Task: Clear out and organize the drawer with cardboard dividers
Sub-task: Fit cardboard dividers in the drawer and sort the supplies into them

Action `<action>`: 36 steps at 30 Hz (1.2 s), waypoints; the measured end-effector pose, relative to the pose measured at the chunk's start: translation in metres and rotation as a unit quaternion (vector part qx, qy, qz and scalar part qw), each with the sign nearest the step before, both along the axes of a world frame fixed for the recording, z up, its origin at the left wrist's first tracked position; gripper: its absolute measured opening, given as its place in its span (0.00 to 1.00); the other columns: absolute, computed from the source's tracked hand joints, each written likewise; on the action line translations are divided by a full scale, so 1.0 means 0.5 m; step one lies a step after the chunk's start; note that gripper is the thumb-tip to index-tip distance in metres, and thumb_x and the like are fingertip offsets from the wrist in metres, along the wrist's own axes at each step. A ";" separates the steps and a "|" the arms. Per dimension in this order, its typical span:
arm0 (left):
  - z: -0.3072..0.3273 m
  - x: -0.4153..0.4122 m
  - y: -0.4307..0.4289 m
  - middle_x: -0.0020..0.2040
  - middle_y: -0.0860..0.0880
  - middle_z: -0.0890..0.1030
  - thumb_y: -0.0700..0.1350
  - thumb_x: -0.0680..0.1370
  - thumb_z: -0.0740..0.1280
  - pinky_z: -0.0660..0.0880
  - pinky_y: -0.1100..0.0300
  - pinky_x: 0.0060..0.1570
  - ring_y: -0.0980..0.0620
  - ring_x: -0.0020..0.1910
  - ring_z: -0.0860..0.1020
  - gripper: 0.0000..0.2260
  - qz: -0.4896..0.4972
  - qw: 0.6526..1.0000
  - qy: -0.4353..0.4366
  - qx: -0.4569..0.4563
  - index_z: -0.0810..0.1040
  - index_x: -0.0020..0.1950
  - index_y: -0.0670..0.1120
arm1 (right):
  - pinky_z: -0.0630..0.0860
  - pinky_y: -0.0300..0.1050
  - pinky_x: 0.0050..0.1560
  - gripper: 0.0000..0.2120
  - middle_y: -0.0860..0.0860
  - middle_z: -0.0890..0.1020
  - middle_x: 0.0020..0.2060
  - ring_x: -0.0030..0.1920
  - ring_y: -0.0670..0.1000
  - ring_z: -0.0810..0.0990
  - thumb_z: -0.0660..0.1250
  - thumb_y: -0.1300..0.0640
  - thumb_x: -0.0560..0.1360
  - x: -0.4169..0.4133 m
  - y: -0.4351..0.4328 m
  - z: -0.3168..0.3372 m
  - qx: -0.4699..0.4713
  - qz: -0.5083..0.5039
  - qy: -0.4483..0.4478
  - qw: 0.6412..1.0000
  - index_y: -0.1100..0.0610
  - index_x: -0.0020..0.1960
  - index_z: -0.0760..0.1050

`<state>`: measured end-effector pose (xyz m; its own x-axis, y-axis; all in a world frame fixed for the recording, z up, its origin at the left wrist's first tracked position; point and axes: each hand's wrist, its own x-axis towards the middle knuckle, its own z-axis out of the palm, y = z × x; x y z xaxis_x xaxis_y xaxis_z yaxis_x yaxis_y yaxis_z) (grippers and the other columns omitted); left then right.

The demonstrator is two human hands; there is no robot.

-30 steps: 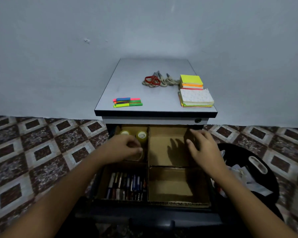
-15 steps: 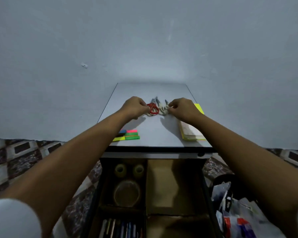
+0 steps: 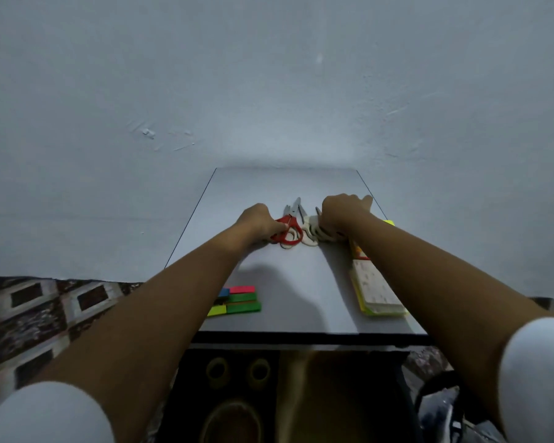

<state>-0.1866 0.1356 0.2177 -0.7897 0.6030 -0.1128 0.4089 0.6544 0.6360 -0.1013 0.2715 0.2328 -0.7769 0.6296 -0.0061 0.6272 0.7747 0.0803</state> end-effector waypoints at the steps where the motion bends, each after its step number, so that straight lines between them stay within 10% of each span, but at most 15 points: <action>1: -0.001 -0.006 0.002 0.43 0.42 0.79 0.50 0.75 0.69 0.76 0.55 0.43 0.47 0.40 0.77 0.15 0.001 1.000 -0.004 0.004 0.78 0.49 0.38 | 0.59 0.57 0.63 0.02 0.54 0.76 0.50 0.59 0.58 0.73 0.58 0.58 0.75 -0.005 0.006 -0.004 -0.009 -0.010 -0.007 1.000 0.56 0.44 0.69; 9: 0.005 -0.018 0.004 0.33 0.44 0.75 0.41 0.74 0.70 0.69 0.65 0.22 0.52 0.28 0.72 0.07 0.046 0.990 -0.108 0.077 0.75 0.41 0.39 | 0.69 0.55 0.61 0.15 0.53 0.73 0.40 0.45 0.55 0.71 0.62 0.54 0.76 -0.042 0.047 -0.021 -0.141 -0.015 0.074 0.987 0.56 0.33 0.63; 15: 0.018 -0.012 0.004 0.31 0.42 0.73 0.34 0.76 0.65 0.68 0.66 0.20 0.54 0.17 0.71 0.08 0.088 0.974 -0.154 0.143 0.71 0.37 0.39 | 0.65 0.37 0.32 0.11 0.56 0.77 0.42 0.43 0.52 0.75 0.66 0.61 0.75 -0.040 0.038 -0.004 -0.214 -0.026 0.178 0.960 0.61 0.35 0.70; 28: 0.092 0.069 -0.099 0.38 0.42 0.79 0.34 0.78 0.62 0.79 0.63 0.27 0.54 0.26 0.80 0.04 0.069 0.849 -0.365 0.375 0.73 0.44 0.39 | 0.71 0.42 0.31 0.12 0.54 0.75 0.29 0.28 0.49 0.72 0.70 0.59 0.74 0.114 -0.063 0.106 -0.491 -0.084 0.408 0.766 0.60 0.34 0.72; 36: 0.096 0.220 -0.229 0.33 0.43 0.83 0.34 0.78 0.61 0.79 0.64 0.31 0.52 0.30 0.82 0.04 0.018 0.820 -0.405 0.404 0.75 0.47 0.37 | 0.76 0.47 0.41 0.07 0.55 0.78 0.32 0.33 0.51 0.75 0.71 0.58 0.72 0.325 -0.159 0.090 -0.561 -0.055 0.415 0.714 0.60 0.38 0.77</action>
